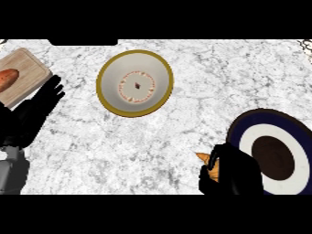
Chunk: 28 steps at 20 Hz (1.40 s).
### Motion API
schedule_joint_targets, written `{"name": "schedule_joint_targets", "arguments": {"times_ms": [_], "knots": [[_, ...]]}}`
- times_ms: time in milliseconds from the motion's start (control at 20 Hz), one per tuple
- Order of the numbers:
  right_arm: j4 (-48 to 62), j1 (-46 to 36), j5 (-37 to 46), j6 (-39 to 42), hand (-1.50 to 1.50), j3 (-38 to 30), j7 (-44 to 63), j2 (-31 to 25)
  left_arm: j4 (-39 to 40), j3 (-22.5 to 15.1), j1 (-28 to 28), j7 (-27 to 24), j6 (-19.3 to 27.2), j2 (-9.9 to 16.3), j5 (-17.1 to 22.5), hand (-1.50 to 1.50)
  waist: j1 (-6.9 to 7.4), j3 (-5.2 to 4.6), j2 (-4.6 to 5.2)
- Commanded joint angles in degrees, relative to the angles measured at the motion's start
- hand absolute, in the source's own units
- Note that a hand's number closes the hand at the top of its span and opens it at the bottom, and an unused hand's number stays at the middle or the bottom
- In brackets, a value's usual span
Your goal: Pick the croissant from the plate and place it in the bowl
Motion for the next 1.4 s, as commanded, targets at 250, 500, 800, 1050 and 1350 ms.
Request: {"name": "schedule_joint_targets", "arguments": {"times_ms": [250,500,800,1050,1350], "knots": [[-19.7,-3.5,9.3,18.0,1.5,18.2,19.7,2.2,0.2,0.2,-2.2,2.5,-0.1,0.9,-0.3,0.0,0.34,0.11,0.21],[-21.3,-11.3,8.9,21.3,1.5,18.8,23.0,2.1,0.6,-0.8,-1.3,-0.6,0.1,-1.0,-1.0,0.0,0.9,-0.04,0.23],[-21.1,-17.1,5.0,20.4,1.5,17.5,23.3,2.1,0.8,0.2,-2.8,0.6,-0.2,0.4,-0.8,0.0,1.53,-0.09,0.35],[-17.1,-24.3,-1.3,13.2,1.5,12.9,25.0,2.2,-0.4,-1.9,-2.0,1.7,0.4,-1.7,-1.2,0.0,2.49,0.0,0.4],[-7.9,-36.2,-5.7,8.3,1.5,6.8,25.8,2.2,0.2,-1.6,-4.4,2.7,-0.7,-0.7,-0.6,0.0,3.49,-0.05,0.44]]}}
